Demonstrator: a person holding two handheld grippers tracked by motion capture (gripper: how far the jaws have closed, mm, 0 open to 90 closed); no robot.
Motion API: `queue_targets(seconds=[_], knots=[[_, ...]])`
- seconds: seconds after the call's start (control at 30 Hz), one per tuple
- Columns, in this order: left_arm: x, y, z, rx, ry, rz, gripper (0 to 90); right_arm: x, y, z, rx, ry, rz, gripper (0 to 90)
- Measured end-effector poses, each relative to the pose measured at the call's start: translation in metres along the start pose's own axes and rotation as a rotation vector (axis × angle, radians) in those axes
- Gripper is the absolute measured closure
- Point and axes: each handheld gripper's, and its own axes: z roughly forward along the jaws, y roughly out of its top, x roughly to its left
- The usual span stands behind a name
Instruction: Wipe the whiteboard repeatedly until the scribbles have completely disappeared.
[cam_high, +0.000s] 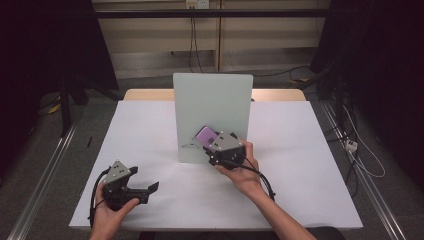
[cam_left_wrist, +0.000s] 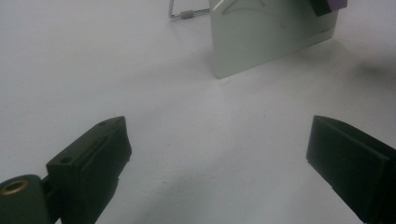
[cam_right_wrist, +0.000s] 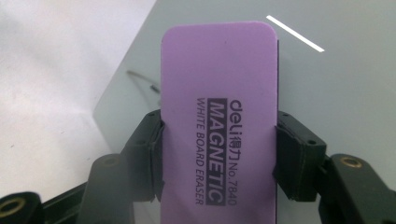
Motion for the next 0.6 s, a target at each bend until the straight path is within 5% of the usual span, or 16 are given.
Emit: queue_targets(seconds=[0.17,0.6], knots=[[-0.001,0.000,0.000,0.009,-0.004,0.006,6.0,0.000,-0.001,-0.001,-0.017,-0.027,0.015,41.4],[-0.001,0.000,0.002,0.012,-0.002,0.006,6.0,0.014,0.002,0.011,-0.007,0.002,0.000,41.4]])
